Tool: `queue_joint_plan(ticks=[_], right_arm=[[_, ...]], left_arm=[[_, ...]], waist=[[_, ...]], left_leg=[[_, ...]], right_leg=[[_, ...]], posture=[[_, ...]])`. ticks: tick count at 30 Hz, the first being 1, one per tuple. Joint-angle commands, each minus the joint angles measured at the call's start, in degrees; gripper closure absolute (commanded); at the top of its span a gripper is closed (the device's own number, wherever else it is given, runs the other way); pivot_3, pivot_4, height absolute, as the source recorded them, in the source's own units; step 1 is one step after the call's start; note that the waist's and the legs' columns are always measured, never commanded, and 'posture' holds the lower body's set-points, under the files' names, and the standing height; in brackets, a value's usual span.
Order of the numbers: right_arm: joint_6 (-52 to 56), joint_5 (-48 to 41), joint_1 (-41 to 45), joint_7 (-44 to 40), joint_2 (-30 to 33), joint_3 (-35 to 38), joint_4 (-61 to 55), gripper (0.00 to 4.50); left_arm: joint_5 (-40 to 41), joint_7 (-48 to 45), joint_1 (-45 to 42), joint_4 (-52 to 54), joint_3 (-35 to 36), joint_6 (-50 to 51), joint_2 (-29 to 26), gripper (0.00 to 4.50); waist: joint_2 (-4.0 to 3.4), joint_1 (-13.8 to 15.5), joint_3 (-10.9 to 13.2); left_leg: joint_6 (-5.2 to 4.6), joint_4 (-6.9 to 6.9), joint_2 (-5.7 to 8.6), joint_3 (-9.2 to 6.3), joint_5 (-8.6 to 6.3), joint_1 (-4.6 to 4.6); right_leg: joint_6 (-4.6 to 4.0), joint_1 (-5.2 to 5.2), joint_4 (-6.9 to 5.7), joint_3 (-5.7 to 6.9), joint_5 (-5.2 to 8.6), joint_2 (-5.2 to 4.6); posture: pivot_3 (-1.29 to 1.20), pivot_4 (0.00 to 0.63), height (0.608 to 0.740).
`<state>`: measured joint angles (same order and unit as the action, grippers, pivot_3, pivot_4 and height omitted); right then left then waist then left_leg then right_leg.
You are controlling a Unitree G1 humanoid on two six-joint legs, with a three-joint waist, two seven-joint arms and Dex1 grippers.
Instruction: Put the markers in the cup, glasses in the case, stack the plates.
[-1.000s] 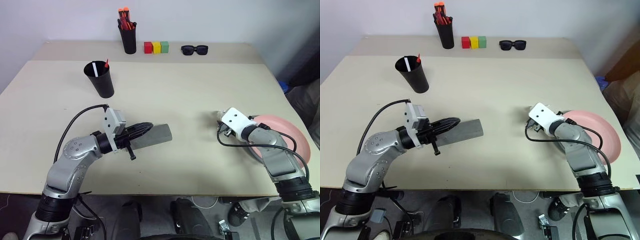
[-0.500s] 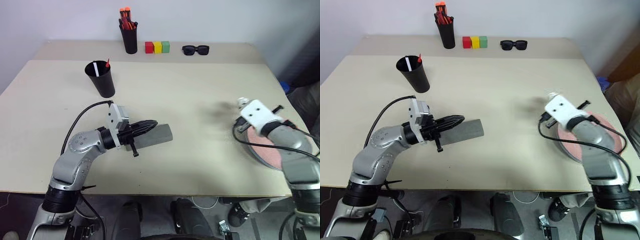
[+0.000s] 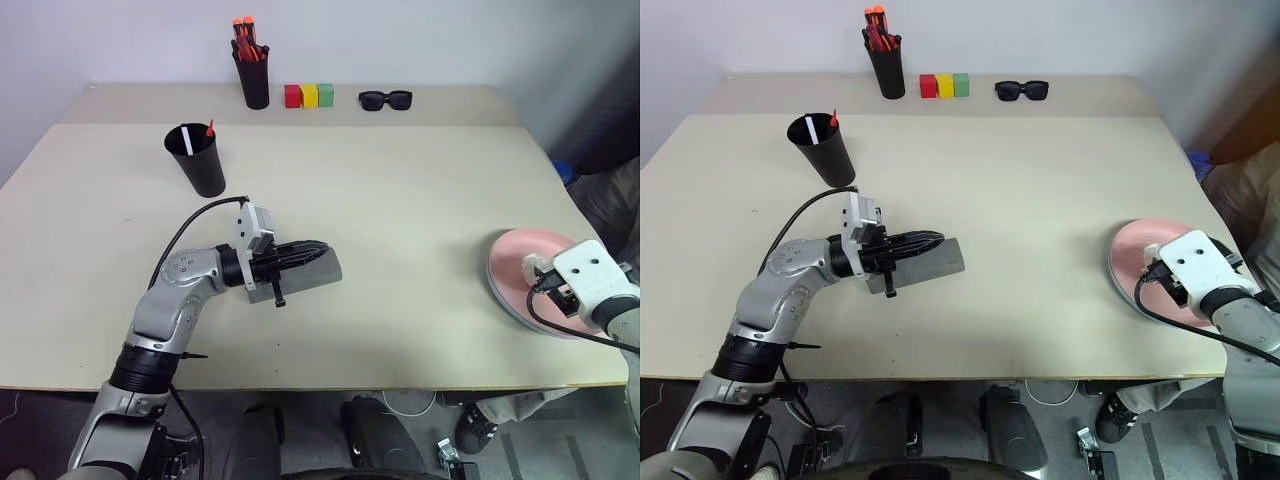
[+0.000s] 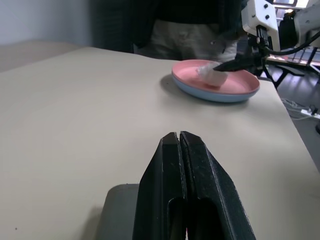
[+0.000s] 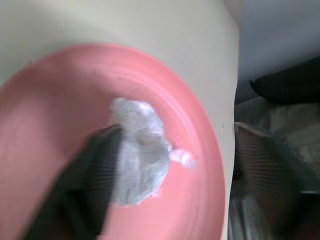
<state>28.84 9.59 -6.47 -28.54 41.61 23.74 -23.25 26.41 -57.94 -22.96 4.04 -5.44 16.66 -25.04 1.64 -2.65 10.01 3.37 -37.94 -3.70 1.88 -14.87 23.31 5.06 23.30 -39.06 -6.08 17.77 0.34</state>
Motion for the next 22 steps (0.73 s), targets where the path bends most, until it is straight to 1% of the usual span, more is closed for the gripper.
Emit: queue_joint_plan(ticks=[1,4,6,9,11,12,14,16,22], right_arm=[[-2.3,-3.9,4.8,-0.8,0.3,0.5,-0.5,0.33],[-1.3,-12.5,12.4,-3.6,-3.5,-1.5,1.0,0.33],[-1.2,-16.5,16.0,-5.8,-5.1,-2.8,3.3,0.33],[-2.1,-19.8,19.4,-10.0,-5.1,-6.2,7.9,0.33],[-2.3,-21.9,22.2,-12.5,-5.2,-8.5,11.4,0.33],[-2.5,-22.7,23.3,-13.3,-5.0,-8.9,13.0,0.33],[-4.8,-22.1,26.4,-15.0,-5.0,-11.8,17.9,0.33],[-7.2,-21.5,29.2,-16.7,-5.1,-14.3,22.4,0.33],[-11.5,-20.9,34.1,-18.5,-5.9,-18.4,29.5,0.33]], left_arm=[[-0.4,2.6,0.6,1.1,4.3,-1.7,-1.4,4.50],[-4.4,8.7,3.0,-0.7,8.9,-3.5,-4.1,4.50],[-7.4,13.6,4.6,-2.0,12.0,-5.4,-5.5,4.50],[-8.0,19.7,8.4,-1.4,18.3,-4.0,-7.1,4.50],[-7.5,21.7,12.5,-0.3,23.3,-4.4,-8.4,4.50],[-7.2,22.4,13.6,0.3,24.4,-4.3,-8.6,4.50],[-6.3,24.0,19.1,2.3,29.7,-4.3,-9.0,4.50],[-6.0,25.2,23.7,4.8,32.8,-4.4,-8.7,4.50],[-5.3,28.4,29.1,10.6,34.5,-3.4,-7.1,4.50]], waist=[[0.00,-0.1,0.0],[0.01,-0.4,0.0],[0.01,-0.4,0.0],[0.05,0.0,0.0],[0.05,0.0,0.0],[0.04,0.1,0.1],[0.05,0.1,0.1],[0.04,0.0,0.1],[0.05,0.6,0.1]], left_leg=[[0.00,0.00,0.00,0.00,0.00,0.00],[0.00,0.02,-0.01,-0.03,0.00,-0.02],[0.00,0.05,-0.03,-0.06,0.00,-0.04],[-0.01,0.05,-0.04,-0.08,-0.01,0.02],[-0.05,0.04,-0.04,-0.01,-0.03,0.03],[-0.07,0.04,-0.05,0.00,-0.04,0.04],[-0.09,0.04,-0.06,0.02,-0.05,0.04],[-0.09,0.04,-0.08,0.08,-0.05,0.03],[-0.09,0.02,-0.07,0.06,-0.05,0.04]], right_leg=[[0.00,0.00,0.00,0.00,0.00,0.00],[0.00,-0.01,-0.01,0.01,0.00,0.01],[0.01,-0.02,-0.03,0.01,-0.01,0.03],[0.02,0.00,-0.01,0.07,0.00,0.00],[0.03,0.01,0.00,0.05,0.00,-0.05],[0.03,0.01,0.01,0.06,0.00,-0.06],[0.02,0.04,0.00,0.05,0.00,-0.08],[0.01,0.05,0.00,0.05,0.01,-0.11],[-0.06,0.03,0.00,0.08,0.04,-0.13]], posture=[[0.00,0.150,0.740],[0.00,0.150,0.740],[0.00,0.150,0.740],[0.00,0.150,0.740],[0.00,0.150,0.740],[0.00,0.150,0.740],[0.00,0.150,0.740],[0.00,0.150,0.740],[0.00,0.150,0.740]])
